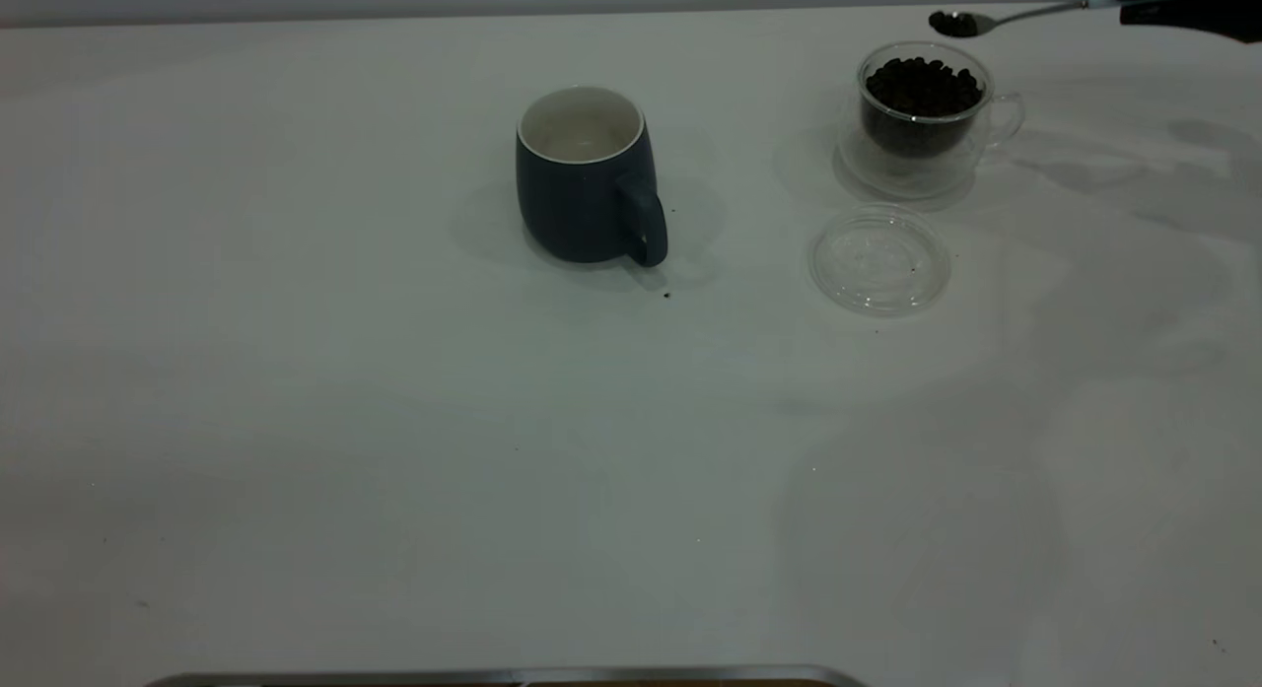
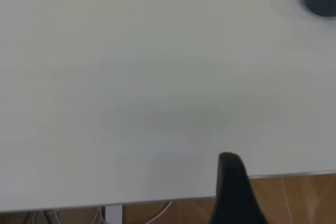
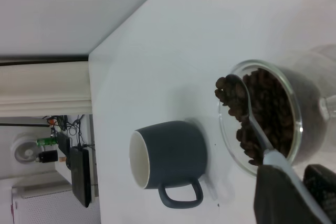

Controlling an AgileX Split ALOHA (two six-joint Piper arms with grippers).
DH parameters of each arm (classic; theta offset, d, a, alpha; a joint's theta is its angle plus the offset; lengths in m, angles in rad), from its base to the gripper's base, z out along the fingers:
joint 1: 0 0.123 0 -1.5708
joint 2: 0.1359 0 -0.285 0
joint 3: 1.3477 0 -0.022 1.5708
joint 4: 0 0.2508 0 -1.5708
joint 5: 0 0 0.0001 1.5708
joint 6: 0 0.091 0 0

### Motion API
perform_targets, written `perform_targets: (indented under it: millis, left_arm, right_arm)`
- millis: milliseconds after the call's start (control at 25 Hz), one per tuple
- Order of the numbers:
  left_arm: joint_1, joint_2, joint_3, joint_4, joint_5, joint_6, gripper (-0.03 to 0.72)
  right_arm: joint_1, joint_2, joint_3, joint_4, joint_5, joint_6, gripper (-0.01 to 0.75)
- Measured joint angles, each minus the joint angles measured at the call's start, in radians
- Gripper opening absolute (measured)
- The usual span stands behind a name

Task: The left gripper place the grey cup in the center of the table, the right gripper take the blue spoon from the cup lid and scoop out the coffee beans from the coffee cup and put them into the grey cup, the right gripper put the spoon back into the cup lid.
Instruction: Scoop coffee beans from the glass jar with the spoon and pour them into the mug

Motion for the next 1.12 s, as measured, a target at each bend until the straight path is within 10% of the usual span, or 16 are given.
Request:
perform_targets:
  millis: [1120]
  left_arm:
    - [0.0, 0.0, 0.0, 0.0, 0.0, 0.0, 0.544]
  right_arm:
    - [0.108, 0.0, 0.019, 0.006, 0.001, -0.001, 0.101]
